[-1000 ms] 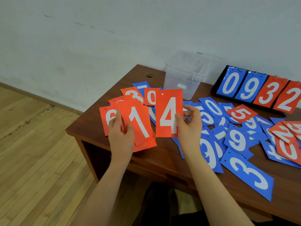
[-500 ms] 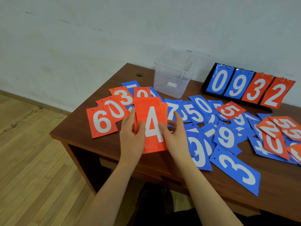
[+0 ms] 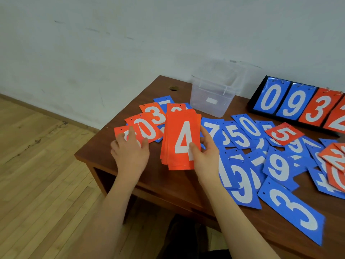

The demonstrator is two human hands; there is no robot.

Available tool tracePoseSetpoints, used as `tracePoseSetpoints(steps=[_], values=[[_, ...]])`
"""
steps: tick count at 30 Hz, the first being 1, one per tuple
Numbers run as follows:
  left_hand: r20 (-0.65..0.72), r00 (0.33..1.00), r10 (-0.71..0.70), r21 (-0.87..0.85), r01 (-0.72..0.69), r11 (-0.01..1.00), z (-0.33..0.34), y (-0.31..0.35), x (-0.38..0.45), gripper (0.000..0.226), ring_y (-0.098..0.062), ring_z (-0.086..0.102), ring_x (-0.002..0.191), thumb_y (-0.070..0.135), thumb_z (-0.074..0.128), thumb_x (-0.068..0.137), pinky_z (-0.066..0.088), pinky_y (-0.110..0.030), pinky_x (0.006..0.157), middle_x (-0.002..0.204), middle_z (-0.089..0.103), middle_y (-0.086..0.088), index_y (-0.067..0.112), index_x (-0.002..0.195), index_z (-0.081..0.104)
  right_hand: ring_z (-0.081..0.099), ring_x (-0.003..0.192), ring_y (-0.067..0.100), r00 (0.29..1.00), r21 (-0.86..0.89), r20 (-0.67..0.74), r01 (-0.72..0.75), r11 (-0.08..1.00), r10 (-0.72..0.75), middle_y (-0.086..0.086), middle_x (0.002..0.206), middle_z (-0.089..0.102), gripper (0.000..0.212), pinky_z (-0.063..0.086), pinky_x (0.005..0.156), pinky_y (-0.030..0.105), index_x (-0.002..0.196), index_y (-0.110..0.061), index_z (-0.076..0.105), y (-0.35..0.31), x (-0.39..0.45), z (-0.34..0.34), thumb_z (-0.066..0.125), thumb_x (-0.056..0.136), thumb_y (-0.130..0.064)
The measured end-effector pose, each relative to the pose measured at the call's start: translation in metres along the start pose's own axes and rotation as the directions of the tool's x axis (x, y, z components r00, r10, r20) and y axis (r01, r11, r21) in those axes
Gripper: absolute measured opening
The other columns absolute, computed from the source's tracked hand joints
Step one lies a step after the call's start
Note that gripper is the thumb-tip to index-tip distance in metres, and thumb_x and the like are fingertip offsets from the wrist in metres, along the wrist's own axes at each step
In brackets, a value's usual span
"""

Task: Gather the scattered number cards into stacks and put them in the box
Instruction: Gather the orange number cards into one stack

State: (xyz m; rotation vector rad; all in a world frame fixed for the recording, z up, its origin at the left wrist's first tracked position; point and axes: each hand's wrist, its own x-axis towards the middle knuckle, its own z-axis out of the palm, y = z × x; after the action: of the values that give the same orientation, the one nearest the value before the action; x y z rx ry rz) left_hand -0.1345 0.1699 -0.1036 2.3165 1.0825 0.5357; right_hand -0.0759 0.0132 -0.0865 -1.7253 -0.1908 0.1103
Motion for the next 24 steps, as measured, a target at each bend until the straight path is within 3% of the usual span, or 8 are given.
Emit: tracePoseSetpoints(steps=[2,6,10,17,21,24], values=[[0.048,0.997,-0.057,0.209,0.045,0.977,0.003,-0.012,0.007,0.067,-0.039,0.015,0.137,0.053,0.042,0.091,0.015,-0.050,0.112,0.148,0.020,-0.019,0.019,0.145,0.020,0.052,0.096,0.004,1.000,-0.019,-0.009,-0.004,1.000,0.004,-0.012,0.115,0.048,0.051,0.049,0.064,0.015,0.141,-0.034,0.034,0.002,0.003,0.001,0.050,0.096,-0.017],[0.136,0.984,-0.112,0.342,0.059,0.938,0.015,-0.018,0.016,0.076,-0.039,0.011,0.141,0.062,0.040,0.087,0.012,-0.049,0.113,0.152,0.012,-0.021,0.022,0.146,0.013,0.050,0.101,0.006,0.999,-0.056,-0.049,-0.011,0.998,0.009,-0.008,0.120,0.049,0.050,0.048,0.066,0.016,0.141,-0.032,0.034,0.007,0.009,0.001,0.049,0.097,-0.016],[0.170,0.985,-0.025,0.320,-0.031,0.947,0.013,-0.021,0.019,0.068,-0.035,0.017,0.139,0.056,0.044,0.088,0.016,-0.049,0.112,0.150,0.021,-0.016,0.026,0.144,0.019,0.053,0.112,0.013,0.996,-0.038,-0.074,-0.047,0.998,0.044,-0.002,0.129,0.051,0.049,0.050,0.070,0.020,0.141,-0.030,0.036,0.013,0.010,-0.001,0.050,0.096,-0.016],[0.249,0.966,-0.074,0.183,0.028,0.983,0.002,-0.025,0.034,0.097,-0.035,0.017,0.136,0.058,0.068,0.071,0.020,-0.050,0.110,0.148,0.019,-0.012,0.030,0.144,0.011,0.051,0.103,0.007,0.998,-0.029,-0.042,-0.046,0.999,0.044,-0.010,0.115,0.047,0.047,0.046,0.062,0.014,0.139,-0.031,0.038,0.015,0.003,0.004,0.049,0.096,-0.014],[0.311,0.950,-0.028,0.190,-0.034,0.981,0.001,-0.023,0.037,0.092,-0.035,0.016,0.138,0.057,0.064,0.075,0.018,-0.052,0.110,0.149,0.018,-0.010,0.030,0.144,0.009,0.050,0.105,0.008,0.997,-0.035,-0.042,-0.062,0.997,0.061,-0.007,0.122,0.048,0.047,0.047,0.066,0.016,0.139,-0.032,0.038,0.017,0.005,0.007,0.049,0.097,-0.015],[0.231,0.971,-0.057,0.119,0.030,0.992,0.003,-0.018,0.041,0.084,-0.035,0.020,0.137,0.059,0.058,0.079,0.019,-0.051,0.110,0.148,0.023,-0.014,0.024,0.144,0.016,0.049,0.107,0.008,0.996,-0.047,-0.059,-0.062,0.997,0.059,-0.004,0.127,0.048,0.047,0.045,0.065,0.015,0.139,-0.030,0.038,0.018,0.009,0.009,0.049,0.097,-0.013]])
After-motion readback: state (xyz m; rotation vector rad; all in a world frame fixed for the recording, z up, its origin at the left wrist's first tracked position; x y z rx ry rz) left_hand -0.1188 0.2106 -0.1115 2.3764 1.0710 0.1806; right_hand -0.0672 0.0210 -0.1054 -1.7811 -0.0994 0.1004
